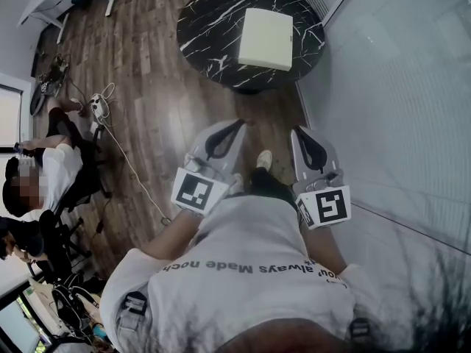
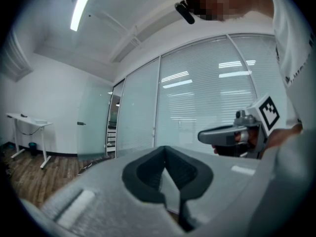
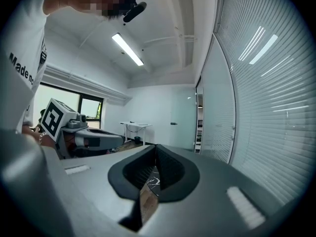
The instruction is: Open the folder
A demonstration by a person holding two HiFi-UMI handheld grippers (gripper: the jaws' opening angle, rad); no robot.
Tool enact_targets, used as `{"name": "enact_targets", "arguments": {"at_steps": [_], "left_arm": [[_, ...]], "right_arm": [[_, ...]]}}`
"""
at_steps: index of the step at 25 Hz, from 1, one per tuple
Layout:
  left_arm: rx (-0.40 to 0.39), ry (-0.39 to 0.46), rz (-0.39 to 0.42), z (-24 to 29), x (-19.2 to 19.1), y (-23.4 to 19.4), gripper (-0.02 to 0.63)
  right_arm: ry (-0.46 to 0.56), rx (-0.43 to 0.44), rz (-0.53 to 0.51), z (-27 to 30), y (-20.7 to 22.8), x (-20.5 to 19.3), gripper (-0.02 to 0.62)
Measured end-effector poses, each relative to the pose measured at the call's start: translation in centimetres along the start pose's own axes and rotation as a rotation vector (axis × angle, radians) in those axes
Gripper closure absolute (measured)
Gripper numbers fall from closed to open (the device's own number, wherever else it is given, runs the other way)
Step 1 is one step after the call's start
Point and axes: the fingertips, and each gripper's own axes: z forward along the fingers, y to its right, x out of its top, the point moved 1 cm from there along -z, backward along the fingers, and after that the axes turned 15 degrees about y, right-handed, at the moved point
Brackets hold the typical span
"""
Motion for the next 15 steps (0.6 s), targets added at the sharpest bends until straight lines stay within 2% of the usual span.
{"name": "enact_targets", "arguments": {"at_steps": [7, 15], "left_arm": [[-0.005, -0.014, 0.013, 3.1, -1.2, -2.1, 0.603], [-0.008, -0.053, 0.035, 10.2, -3.4, -5.1, 0.603]], "right_arm": [[0.003, -0.013, 0.003, 2.6, 2.7, -1.0, 0.592], [0.003, -0.017, 0.028, 7.0, 9.0, -2.5, 0.592]]}}
